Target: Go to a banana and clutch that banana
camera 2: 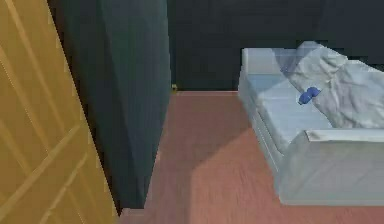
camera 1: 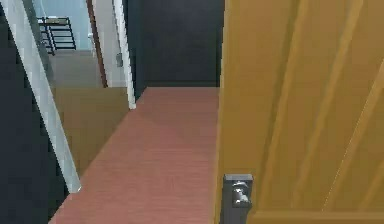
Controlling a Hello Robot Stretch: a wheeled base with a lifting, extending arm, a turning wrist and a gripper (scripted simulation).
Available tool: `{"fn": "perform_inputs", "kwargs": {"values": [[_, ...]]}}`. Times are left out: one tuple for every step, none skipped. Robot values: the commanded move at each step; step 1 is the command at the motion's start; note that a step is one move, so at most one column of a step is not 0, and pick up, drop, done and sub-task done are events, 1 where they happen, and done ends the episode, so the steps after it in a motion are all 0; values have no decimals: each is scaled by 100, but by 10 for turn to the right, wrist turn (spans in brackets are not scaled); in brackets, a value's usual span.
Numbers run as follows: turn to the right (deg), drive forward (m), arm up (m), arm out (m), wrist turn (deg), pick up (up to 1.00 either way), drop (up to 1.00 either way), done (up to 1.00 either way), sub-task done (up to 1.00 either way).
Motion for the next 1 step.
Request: {"fn": "perform_inputs", "kwargs": {"values": [[-450, 0, 0, 0, 0, 0, 0, 0, 0]]}}
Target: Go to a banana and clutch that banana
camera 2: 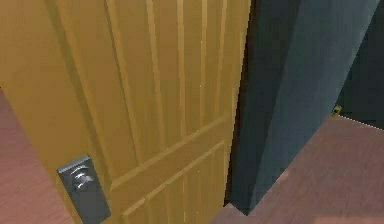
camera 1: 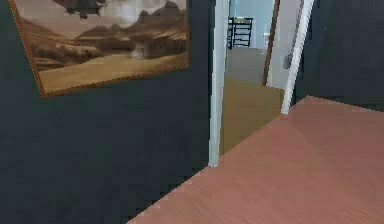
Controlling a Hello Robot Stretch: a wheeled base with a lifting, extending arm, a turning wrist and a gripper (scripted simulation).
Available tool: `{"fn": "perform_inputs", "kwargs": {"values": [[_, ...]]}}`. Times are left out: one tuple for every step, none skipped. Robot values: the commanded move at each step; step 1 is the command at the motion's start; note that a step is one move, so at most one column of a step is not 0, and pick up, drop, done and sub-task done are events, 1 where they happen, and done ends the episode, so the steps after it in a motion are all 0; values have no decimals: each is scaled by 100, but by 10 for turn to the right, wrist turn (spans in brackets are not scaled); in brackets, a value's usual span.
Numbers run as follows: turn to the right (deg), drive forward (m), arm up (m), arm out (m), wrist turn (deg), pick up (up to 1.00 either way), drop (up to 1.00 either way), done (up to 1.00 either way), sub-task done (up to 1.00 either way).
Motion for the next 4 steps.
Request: {"fn": "perform_inputs", "kwargs": {"values": [[-120, 0, 0, 0, 0, 0, 0, 0, 0], [0, 40, 0, 0, 0, 0, 0, 0, 0], [390, 0, 0, 0, 0, 0, 0, 0, 0], [0, 85, 0, 0, 0, 0, 0, 0, 0]]}}
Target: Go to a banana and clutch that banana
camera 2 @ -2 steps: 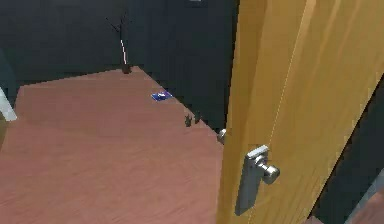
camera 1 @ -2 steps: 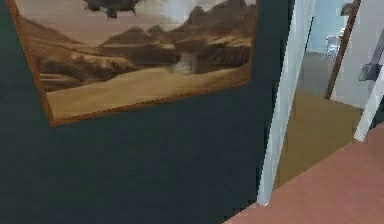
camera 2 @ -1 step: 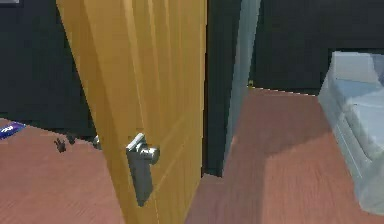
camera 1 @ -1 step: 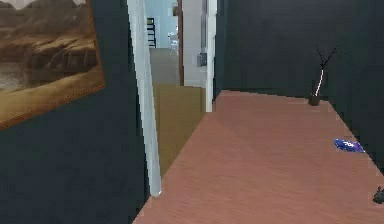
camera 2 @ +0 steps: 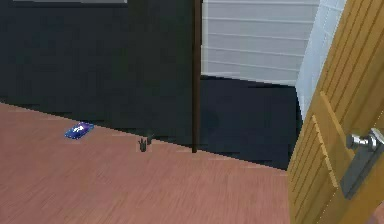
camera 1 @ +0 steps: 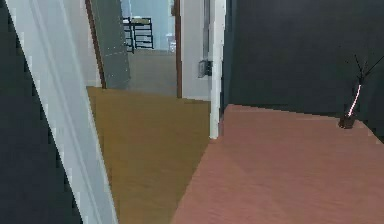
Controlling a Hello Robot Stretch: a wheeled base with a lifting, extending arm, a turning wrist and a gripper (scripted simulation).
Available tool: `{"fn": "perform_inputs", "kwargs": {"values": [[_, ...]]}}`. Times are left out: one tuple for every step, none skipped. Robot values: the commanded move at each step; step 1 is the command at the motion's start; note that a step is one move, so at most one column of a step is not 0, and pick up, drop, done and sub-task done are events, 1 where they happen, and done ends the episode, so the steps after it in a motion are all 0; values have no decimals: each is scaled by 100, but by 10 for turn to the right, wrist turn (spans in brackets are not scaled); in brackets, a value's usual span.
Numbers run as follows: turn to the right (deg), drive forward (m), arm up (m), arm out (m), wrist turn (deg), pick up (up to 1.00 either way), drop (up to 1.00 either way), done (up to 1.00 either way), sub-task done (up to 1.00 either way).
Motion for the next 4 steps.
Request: {"fn": "perform_inputs", "kwargs": {"values": [[30, 0, 0, 0, 0, 0, 0, 0, 0], [0, 95, 0, 0, 0, 0, 0, 0, 0], [-450, 0, 0, 0, 0, 0, 0, 0, 0], [-270, 0, 0, 0, 0, 0, 0, 0, 0]]}}
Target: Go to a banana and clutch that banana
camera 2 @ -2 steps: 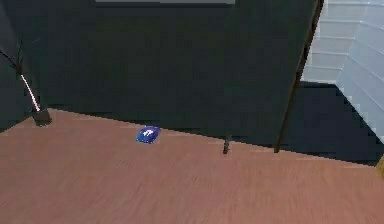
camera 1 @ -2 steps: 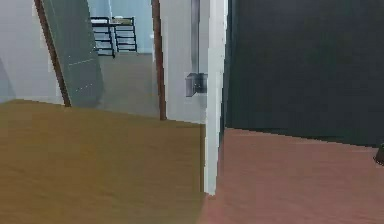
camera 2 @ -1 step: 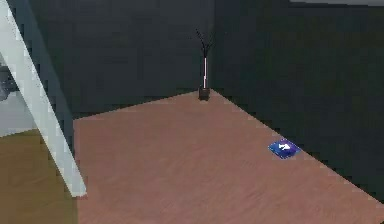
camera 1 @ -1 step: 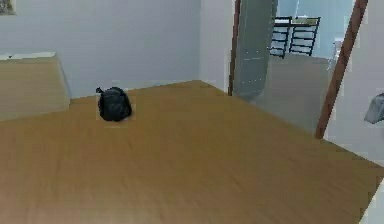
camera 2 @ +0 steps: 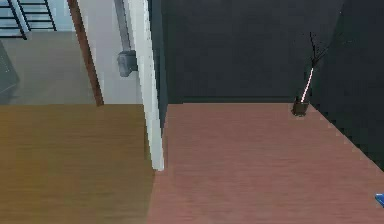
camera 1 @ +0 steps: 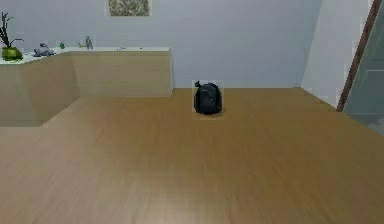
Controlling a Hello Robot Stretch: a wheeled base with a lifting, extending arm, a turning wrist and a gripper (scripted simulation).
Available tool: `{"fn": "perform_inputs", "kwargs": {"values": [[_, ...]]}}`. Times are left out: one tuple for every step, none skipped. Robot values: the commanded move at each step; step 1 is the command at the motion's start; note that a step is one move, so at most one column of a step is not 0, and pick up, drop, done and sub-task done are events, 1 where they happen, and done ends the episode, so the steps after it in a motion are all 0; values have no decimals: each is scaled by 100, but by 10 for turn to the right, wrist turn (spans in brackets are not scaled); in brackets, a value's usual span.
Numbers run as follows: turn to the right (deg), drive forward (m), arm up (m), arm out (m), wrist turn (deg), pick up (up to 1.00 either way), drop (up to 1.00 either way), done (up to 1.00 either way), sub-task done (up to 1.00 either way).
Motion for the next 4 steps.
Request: {"fn": "perform_inputs", "kwargs": {"values": [[0, 50, 0, 0, 0, 0, 0, 0, 0], [-300, 0, 0, 0, 0, 0, 0, 0, 0], [0, 100, 0, 0, 0, 0, 0, 0, 0], [0, 100, 0, 0, 0, 0, 0, 0, 0]]}}
